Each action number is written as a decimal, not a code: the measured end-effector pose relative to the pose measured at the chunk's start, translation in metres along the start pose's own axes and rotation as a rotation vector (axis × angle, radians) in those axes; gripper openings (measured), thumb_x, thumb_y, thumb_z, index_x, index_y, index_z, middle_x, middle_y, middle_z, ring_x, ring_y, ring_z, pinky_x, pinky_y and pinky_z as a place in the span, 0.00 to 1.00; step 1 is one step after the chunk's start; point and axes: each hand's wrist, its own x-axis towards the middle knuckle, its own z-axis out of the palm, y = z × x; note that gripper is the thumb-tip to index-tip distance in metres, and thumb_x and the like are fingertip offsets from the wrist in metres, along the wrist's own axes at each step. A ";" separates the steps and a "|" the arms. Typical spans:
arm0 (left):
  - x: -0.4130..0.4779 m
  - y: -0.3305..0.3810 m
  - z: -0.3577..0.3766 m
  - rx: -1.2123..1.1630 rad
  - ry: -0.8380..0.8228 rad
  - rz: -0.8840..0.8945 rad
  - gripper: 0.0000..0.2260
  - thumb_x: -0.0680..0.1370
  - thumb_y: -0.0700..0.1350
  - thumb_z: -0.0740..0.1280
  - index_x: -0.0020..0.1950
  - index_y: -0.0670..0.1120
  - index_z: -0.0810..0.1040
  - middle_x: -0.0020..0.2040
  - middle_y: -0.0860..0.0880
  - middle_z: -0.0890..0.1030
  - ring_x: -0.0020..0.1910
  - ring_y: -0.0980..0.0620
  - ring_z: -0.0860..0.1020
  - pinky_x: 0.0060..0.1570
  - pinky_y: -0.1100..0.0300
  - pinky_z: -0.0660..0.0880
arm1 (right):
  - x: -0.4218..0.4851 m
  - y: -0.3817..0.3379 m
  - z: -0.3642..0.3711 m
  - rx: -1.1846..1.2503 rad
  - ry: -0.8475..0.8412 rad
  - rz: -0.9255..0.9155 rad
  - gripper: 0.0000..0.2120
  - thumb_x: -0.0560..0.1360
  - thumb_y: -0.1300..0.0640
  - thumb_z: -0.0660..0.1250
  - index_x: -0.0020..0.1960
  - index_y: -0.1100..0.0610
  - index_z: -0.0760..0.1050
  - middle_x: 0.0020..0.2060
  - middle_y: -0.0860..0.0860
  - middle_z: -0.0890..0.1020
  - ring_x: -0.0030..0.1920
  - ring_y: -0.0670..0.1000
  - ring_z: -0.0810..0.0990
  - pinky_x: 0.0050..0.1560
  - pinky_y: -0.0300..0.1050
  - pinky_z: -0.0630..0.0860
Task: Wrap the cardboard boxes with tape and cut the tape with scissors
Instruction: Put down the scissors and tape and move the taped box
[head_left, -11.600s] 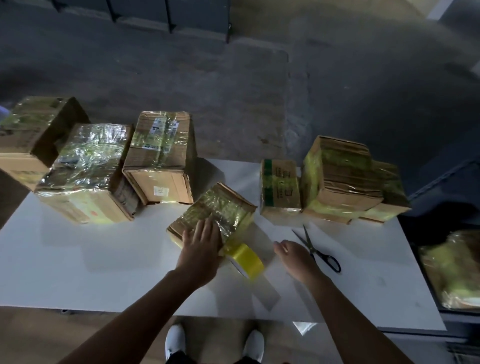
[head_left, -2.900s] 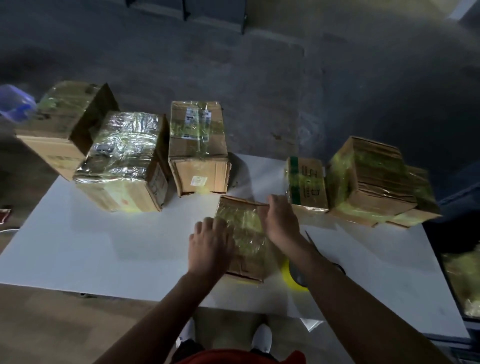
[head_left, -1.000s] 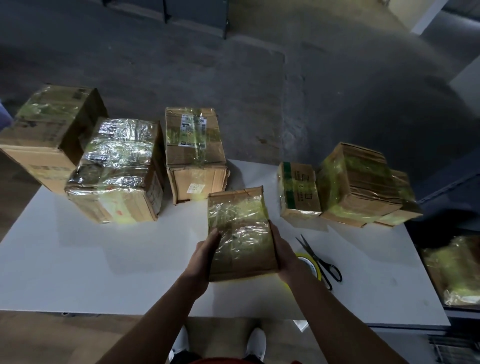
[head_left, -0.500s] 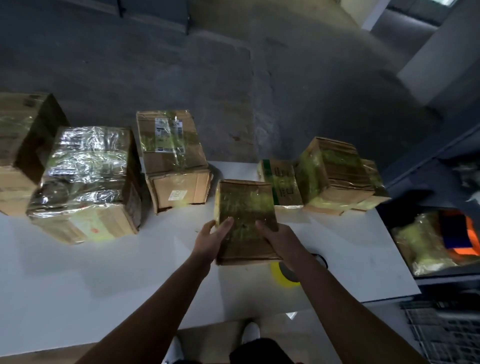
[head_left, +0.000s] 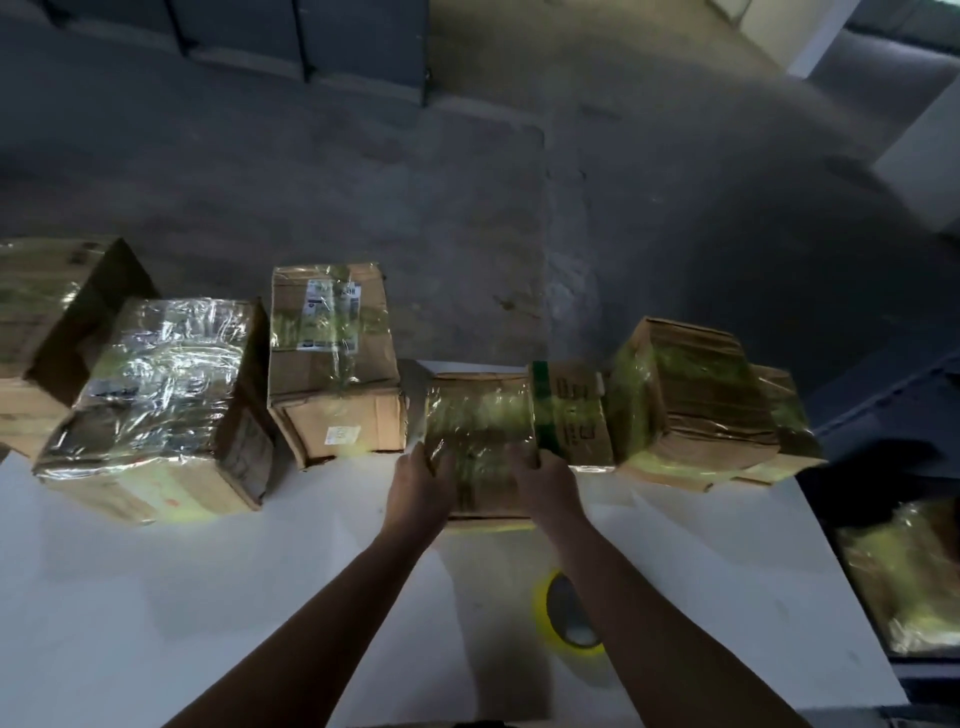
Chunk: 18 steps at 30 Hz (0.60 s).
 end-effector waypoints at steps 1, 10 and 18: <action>-0.001 0.003 0.002 0.079 0.027 0.039 0.15 0.80 0.46 0.61 0.64 0.40 0.73 0.53 0.42 0.79 0.51 0.45 0.78 0.47 0.55 0.78 | 0.005 -0.003 -0.001 -0.044 -0.015 -0.025 0.20 0.78 0.46 0.63 0.58 0.63 0.77 0.46 0.56 0.80 0.45 0.54 0.77 0.43 0.42 0.68; -0.016 0.012 0.024 0.286 0.085 0.063 0.06 0.77 0.39 0.62 0.49 0.39 0.78 0.49 0.41 0.77 0.49 0.43 0.74 0.51 0.49 0.73 | 0.040 -0.012 -0.010 -0.355 -0.059 -0.180 0.19 0.78 0.53 0.64 0.65 0.62 0.70 0.57 0.58 0.77 0.55 0.56 0.78 0.45 0.42 0.69; -0.022 0.005 0.029 0.365 0.096 -0.129 0.16 0.77 0.44 0.64 0.64 0.45 0.70 0.61 0.43 0.70 0.58 0.43 0.72 0.57 0.49 0.74 | 0.050 -0.009 -0.021 -0.261 -0.156 -0.245 0.23 0.78 0.57 0.65 0.71 0.56 0.65 0.59 0.56 0.77 0.52 0.55 0.79 0.45 0.45 0.74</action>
